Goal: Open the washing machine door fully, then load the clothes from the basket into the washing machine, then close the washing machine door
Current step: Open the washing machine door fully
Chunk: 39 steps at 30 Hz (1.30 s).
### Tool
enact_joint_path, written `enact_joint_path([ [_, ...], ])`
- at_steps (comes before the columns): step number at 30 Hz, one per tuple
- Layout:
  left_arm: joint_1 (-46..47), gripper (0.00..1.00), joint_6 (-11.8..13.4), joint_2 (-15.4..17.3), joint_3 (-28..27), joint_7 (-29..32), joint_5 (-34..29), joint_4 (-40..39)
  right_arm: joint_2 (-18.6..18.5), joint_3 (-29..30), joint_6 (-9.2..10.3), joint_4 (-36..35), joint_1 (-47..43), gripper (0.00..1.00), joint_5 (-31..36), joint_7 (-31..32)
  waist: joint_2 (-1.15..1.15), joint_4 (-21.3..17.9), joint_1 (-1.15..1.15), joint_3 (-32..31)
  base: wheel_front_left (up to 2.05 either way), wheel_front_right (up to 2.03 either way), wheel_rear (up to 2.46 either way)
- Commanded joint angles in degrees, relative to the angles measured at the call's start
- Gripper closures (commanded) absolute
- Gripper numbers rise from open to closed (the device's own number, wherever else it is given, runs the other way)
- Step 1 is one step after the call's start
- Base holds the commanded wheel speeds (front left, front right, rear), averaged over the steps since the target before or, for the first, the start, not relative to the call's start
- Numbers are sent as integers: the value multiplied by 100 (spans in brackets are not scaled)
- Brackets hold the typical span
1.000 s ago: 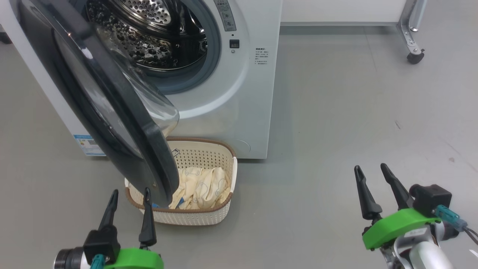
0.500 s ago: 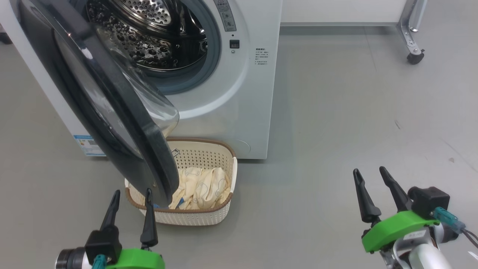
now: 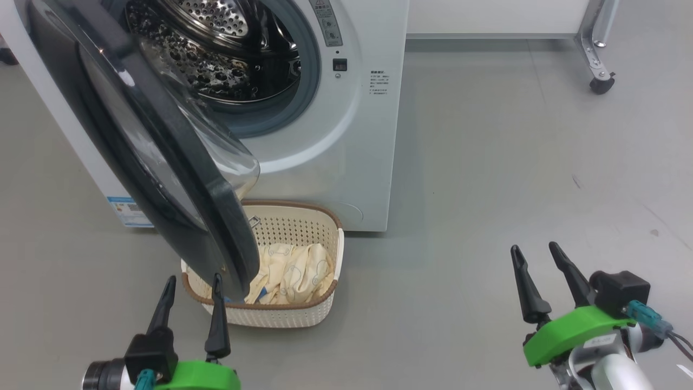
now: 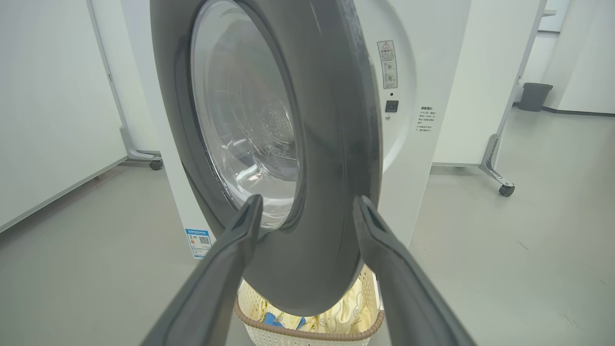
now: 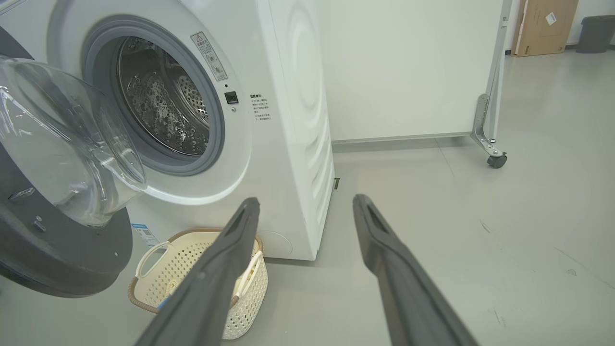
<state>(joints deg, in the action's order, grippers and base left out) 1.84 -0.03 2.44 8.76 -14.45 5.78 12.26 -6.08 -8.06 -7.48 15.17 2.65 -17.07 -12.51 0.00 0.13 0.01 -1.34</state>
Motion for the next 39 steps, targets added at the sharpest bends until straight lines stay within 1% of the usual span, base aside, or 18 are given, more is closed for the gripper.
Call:
enact_joint_path([
  [1,122,0,0,44,-185,-55,18,-163,-11,-106,-1,-162,161,0,31,3,0,2,-1,-1,0,0,0],
  [9,112,0,-3,44,-206,-55,61,-154,-10,-108,-1,-147,164,0,31,7,0,-4,-1,-13,0,0,0],
  [10,111,56,-7,43,-205,-55,69,-144,-8,-110,-1,-145,165,0,31,8,0,-4,-1,-14,0,0,0],
  [11,111,100,-17,43,-203,-55,79,-131,-7,-115,-1,-143,167,0,33,10,0,-4,-1,-15,0,0,0],
  [15,143,100,-77,43,-214,-55,130,-148,1,-125,-1,-140,174,0,36,16,0,-4,-1,-11,0,0,0],
  [27,356,100,-180,55,-676,-55,9,-520,38,-133,-1,-83,247,0,71,32,0,6,-1,5,0,0,0],
  [33,843,100,-256,145,-988,-55,-32,-1019,83,-203,-1,9,281,0,60,-16,0,-27,-1,1,0,0,0],
  [39,1384,100,-359,228,-993,-55,-120,-1416,105,-253,-1,101,325,0,26,-60,0,-96,-1,-28,0,0,0],
])
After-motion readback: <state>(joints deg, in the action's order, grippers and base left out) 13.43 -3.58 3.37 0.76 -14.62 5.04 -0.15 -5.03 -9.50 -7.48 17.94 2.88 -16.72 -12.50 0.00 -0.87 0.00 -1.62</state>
